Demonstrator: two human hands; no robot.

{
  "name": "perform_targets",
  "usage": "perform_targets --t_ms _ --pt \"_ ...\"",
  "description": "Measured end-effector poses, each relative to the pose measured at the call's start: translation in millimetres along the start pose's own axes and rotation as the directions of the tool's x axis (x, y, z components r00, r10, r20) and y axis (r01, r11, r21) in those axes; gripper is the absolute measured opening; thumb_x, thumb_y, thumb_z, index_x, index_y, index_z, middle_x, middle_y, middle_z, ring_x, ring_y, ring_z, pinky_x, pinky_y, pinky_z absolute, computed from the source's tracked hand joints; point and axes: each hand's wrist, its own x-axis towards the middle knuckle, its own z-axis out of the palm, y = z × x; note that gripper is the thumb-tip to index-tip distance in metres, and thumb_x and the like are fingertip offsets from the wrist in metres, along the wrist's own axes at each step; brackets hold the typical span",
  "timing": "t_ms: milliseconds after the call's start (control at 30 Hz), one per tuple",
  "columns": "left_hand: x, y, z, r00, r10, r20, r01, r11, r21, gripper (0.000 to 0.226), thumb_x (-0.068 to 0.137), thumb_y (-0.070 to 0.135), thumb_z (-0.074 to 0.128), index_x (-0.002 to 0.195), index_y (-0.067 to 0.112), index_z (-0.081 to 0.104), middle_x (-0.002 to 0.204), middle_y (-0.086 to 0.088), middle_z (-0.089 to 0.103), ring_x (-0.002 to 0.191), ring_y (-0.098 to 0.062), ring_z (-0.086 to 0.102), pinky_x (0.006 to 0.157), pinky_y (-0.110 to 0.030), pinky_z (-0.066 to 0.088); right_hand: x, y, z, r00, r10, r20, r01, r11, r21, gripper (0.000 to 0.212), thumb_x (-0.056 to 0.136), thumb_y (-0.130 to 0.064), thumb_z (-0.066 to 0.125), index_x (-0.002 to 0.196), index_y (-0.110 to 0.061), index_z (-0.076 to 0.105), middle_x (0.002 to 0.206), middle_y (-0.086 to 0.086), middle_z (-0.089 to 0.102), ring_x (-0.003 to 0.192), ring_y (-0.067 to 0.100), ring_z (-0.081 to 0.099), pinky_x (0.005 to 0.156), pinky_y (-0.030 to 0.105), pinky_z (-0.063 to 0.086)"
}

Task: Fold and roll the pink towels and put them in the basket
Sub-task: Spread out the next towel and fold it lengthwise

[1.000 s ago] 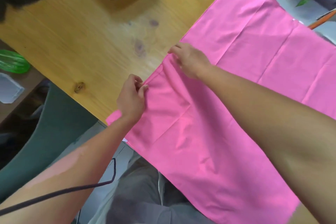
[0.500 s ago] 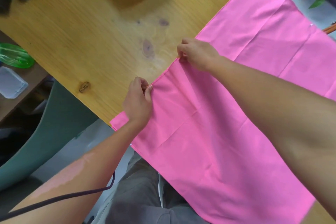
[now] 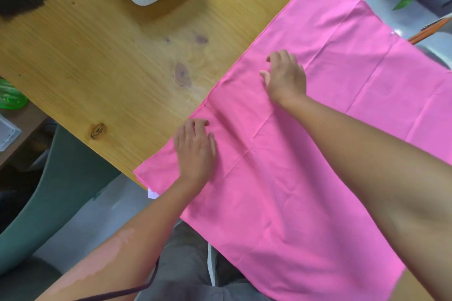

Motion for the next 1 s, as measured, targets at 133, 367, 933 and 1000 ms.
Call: perform_targets --t_ms 133,367,933,1000 --pt "-9.6 18.0 16.3 0.984 -0.075 0.164 0.065 0.996 0.065 0.055 0.1 0.033 0.05 0.148 0.008 0.043 0.152 -0.012 0.042 0.143 -0.033 0.035 0.118 -0.047 0.021 -10.5 47.1 6.9 0.925 0.38 -0.02 -0.377 0.923 0.079 0.04 0.096 -0.037 0.06 0.125 -0.01 0.051 0.133 0.011 0.048 0.128 0.032 0.041 0.101 0.044 0.037" --pt "-7.3 16.5 34.0 0.975 -0.107 0.194 0.061 0.972 0.227 0.069 0.104 0.049 0.024 0.163 0.017 0.008 0.171 -0.001 0.002 0.157 -0.021 0.0 0.125 -0.052 0.005 -8.2 79.0 28.2 0.943 0.332 -0.036 -0.316 0.923 0.219 0.019 0.096 -0.037 0.061 0.097 -0.017 0.063 0.12 0.008 0.052 0.12 0.03 0.042 0.095 0.037 0.032" --pt "14.3 45.9 54.7 0.954 -0.27 0.132 0.222 0.93 0.293 0.075 0.092 0.067 0.029 0.159 0.044 0.007 0.17 0.002 0.003 0.154 -0.04 0.001 0.113 -0.077 0.003 34.5 107.2 12.2 0.96 0.166 -0.225 -0.14 0.982 0.126 0.021 0.1 -0.031 0.051 0.107 -0.012 0.056 0.123 0.011 0.053 0.118 0.032 0.047 0.094 0.041 0.035" --pt "15.9 46.6 57.0 0.949 -0.287 0.132 0.237 0.924 0.301 0.075 0.092 0.067 0.028 0.159 0.044 0.004 0.17 0.002 0.001 0.155 -0.039 -0.001 0.112 -0.077 0.004 35.3 110.2 14.8 0.974 0.148 -0.169 -0.121 0.98 0.159 0.021 0.101 -0.03 0.051 0.107 -0.011 0.057 0.121 0.012 0.053 0.118 0.032 0.046 0.096 0.04 0.035"
